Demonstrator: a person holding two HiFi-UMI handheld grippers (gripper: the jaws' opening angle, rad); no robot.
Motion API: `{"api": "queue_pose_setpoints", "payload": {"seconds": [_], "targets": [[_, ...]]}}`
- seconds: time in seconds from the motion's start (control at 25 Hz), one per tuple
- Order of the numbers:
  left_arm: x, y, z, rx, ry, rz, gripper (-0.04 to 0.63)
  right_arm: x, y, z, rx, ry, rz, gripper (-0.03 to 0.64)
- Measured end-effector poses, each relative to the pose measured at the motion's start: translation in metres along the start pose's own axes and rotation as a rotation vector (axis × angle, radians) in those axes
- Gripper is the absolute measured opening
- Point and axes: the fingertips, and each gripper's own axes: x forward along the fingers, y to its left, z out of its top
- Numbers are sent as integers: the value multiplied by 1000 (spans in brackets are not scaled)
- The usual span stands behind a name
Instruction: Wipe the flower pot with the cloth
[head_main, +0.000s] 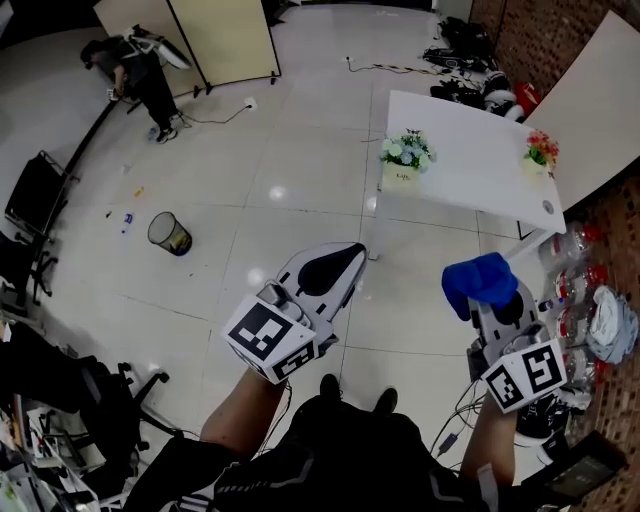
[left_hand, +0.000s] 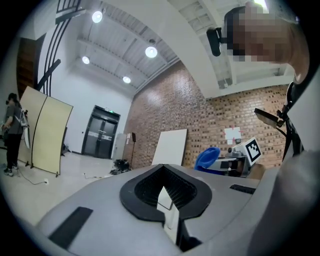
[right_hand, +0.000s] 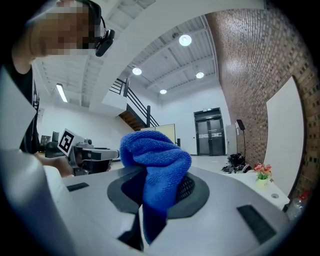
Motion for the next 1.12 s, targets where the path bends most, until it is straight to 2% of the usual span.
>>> {"api": "queue_pose_setpoints", "payload": {"seconds": [0.24,0.44,1.12], "targets": [[3,-42,13,26,6,-2,3,-35,-9,12,-37,-5,-3,69],[9,-69,15,37,-3,-18,3,-57,-14,11,-19,-22,-7,69],[2,-78,13,44,19,-24,3,-70,-10,16,-33,-29,-21,69]]}}
